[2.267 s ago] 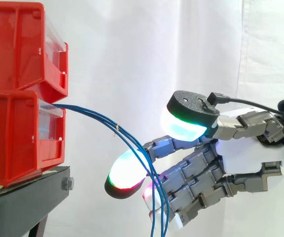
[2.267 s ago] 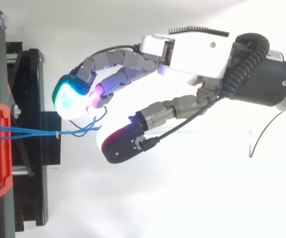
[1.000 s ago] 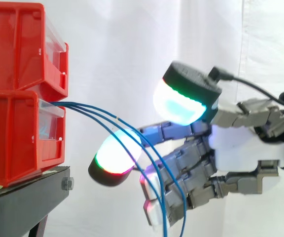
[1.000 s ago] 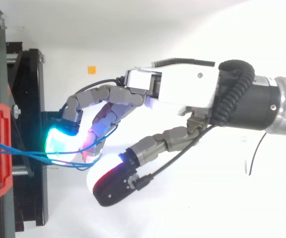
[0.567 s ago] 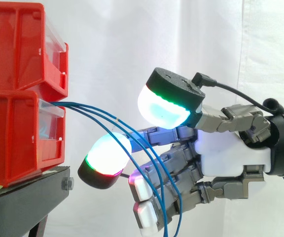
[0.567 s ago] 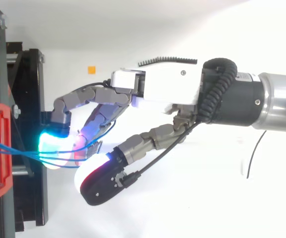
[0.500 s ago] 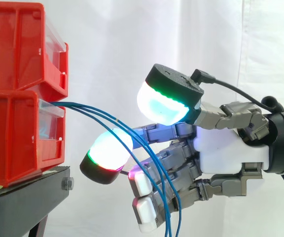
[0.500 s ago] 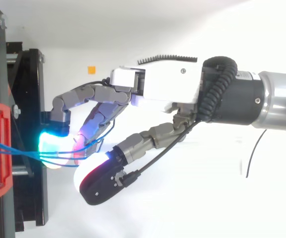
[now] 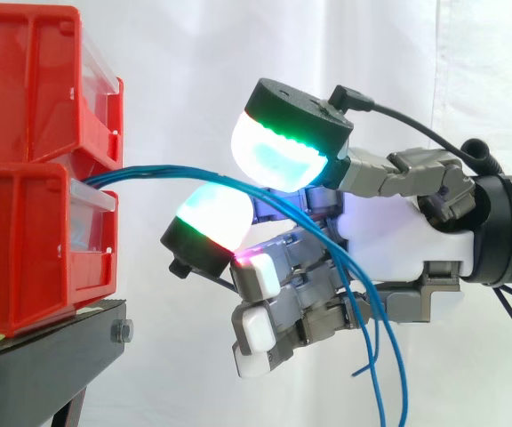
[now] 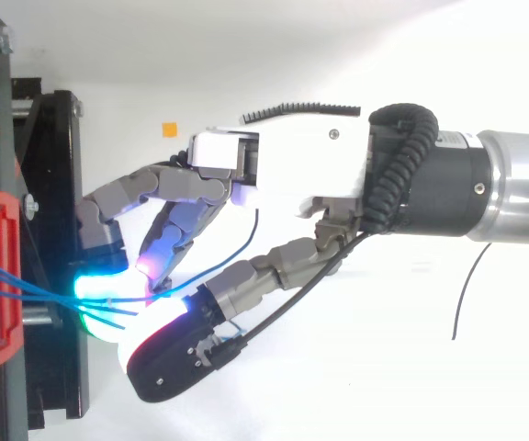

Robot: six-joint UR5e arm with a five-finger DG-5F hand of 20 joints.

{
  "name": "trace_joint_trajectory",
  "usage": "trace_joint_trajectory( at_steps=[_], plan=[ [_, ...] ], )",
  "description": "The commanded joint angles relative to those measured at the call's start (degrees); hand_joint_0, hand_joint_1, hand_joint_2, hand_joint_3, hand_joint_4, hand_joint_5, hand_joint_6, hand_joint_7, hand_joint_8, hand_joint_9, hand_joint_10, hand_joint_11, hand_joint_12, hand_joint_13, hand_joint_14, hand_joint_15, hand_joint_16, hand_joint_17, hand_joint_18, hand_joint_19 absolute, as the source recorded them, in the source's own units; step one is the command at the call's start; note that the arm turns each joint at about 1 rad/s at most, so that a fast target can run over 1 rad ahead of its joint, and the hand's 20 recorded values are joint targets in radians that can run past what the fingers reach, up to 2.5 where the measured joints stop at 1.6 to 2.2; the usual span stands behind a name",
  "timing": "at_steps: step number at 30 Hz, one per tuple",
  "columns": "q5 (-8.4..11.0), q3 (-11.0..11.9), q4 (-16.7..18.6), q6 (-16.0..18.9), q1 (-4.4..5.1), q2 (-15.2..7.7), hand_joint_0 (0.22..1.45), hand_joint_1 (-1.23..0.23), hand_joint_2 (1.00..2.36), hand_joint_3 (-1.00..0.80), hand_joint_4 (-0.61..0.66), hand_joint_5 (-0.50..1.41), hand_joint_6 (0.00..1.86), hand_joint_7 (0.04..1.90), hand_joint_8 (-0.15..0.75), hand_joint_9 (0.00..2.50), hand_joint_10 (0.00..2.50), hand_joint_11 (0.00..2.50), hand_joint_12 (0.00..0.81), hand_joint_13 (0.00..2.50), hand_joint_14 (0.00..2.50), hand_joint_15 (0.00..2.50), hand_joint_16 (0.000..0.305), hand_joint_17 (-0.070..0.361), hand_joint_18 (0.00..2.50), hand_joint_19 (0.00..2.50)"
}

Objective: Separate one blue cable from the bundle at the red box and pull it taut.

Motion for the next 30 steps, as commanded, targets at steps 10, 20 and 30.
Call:
trace_joint_trajectory(
  at_steps=[10,20,30],
  plan=[
    [-0.46,0.69,-0.41,1.16,-0.03,0.00,0.59,-0.62,1.00,-0.43,0.06,-0.15,0.75,1.09,0.297,1.03,0.02,0.89,0.318,0.99,0.02,0.60,0.034,0.077,0.66,0.60],
    [-0.46,0.69,-0.24,1.25,-0.12,0.00,0.58,-0.66,1.01,-0.24,0.04,-0.16,0.83,1.08,0.308,1.04,0.02,0.91,0.325,1.01,0.02,0.61,0.036,0.081,0.68,0.61],
    [-0.46,0.69,-0.41,1.25,-0.12,0.00,0.62,-0.82,1.01,-0.30,0.00,-0.18,0.86,1.05,0.299,1.00,0.03,0.97,0.317,0.98,0.02,0.62,0.036,0.081,0.70,0.61]
  ],
)
